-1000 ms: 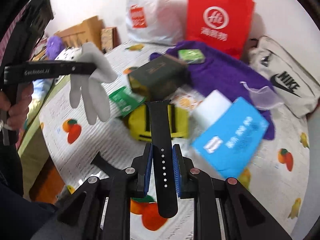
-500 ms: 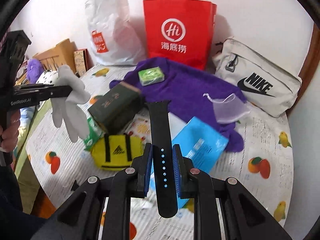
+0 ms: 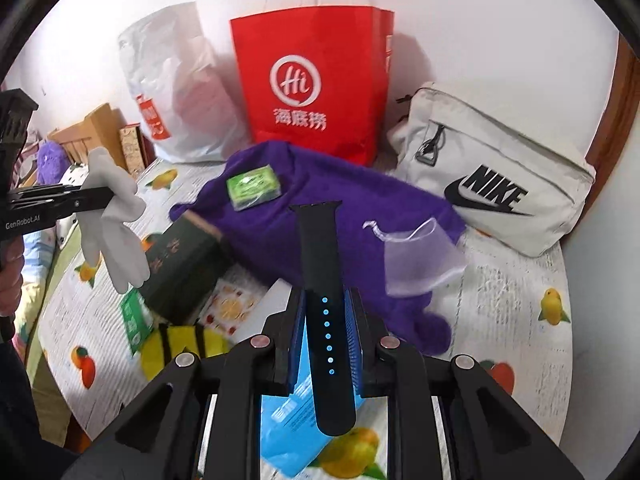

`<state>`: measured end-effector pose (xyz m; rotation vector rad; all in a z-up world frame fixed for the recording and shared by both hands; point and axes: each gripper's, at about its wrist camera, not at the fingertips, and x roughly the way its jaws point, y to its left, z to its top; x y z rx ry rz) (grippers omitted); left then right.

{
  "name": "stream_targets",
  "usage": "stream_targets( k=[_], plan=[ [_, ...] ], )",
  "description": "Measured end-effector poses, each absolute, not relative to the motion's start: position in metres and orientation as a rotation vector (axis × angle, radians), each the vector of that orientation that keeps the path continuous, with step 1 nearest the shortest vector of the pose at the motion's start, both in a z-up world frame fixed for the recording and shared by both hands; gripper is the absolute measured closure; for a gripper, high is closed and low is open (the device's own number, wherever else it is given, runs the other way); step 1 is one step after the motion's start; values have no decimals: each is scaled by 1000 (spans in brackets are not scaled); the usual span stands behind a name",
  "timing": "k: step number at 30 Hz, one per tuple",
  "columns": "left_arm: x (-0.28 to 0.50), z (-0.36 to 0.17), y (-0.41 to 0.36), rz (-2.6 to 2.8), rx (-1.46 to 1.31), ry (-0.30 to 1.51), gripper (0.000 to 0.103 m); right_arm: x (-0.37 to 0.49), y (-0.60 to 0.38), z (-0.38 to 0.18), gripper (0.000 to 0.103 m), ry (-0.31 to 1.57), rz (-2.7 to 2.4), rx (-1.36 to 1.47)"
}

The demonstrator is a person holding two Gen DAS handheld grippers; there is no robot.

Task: Organize soft objects
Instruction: 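Carry strap and white cloth over the purple towel and open both tools to release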

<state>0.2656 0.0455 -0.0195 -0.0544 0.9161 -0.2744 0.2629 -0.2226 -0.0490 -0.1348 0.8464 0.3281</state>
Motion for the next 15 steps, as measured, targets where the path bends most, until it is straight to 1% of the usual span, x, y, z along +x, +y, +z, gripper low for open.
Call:
stream_targets(
  k=[9,15],
  plan=[
    [311,-17,34,-280,-53,908,89,303,-233,-47,83,831,317,-96],
    [347,-28,21,-298,-57,921,89,333,-237,-60,83,857,298,-72]
  ],
)
